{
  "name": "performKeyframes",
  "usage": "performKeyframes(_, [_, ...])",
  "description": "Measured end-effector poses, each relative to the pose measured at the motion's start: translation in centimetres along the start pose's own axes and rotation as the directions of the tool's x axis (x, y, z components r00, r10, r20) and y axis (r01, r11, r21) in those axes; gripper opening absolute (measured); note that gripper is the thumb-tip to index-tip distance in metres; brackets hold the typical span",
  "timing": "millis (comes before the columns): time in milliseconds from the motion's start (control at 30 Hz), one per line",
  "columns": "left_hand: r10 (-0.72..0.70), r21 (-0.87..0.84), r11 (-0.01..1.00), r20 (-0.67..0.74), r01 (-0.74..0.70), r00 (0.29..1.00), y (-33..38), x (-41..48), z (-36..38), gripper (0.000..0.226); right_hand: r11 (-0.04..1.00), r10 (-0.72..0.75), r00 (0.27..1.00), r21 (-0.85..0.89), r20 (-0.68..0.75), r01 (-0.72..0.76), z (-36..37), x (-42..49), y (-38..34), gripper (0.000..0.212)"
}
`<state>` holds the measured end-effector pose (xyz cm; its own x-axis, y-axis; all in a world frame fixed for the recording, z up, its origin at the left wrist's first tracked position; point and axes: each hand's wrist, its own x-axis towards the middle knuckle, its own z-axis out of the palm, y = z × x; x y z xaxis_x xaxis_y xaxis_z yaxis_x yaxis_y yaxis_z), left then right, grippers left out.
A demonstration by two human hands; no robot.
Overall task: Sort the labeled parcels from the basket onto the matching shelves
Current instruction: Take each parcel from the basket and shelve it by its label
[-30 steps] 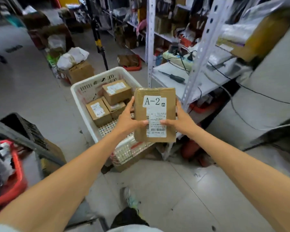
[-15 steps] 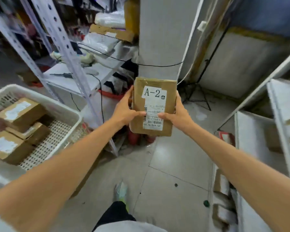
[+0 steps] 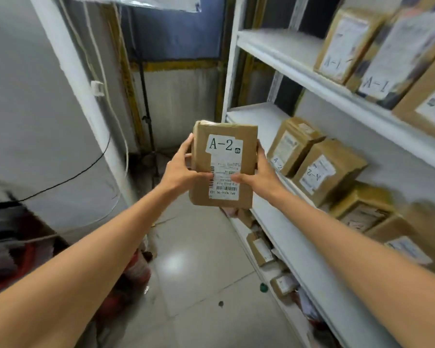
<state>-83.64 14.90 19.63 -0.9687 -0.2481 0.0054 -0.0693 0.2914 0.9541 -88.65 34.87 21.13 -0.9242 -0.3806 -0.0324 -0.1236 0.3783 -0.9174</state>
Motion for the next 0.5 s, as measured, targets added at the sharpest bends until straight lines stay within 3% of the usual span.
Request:
performKeyframes(267, [0.043, -0.026, 0.999, 0.226, -0.038, 0.973, 0.4, 9.4, 2.1, 0.108, 0.991, 0.129, 0.970, 0.005, -0.207, -0.131, -2.0, 4.6, 1.8, 0.100])
performKeyframes(500, [-0.008, -0.027, 1.000, 0.261, 0.016, 0.965, -2.6, 16.9, 3.1, 0.108, 0.983, 0.186, 0.961, 0.034, -0.203, -0.183, -2.0, 11.5, 3.9, 0.094])
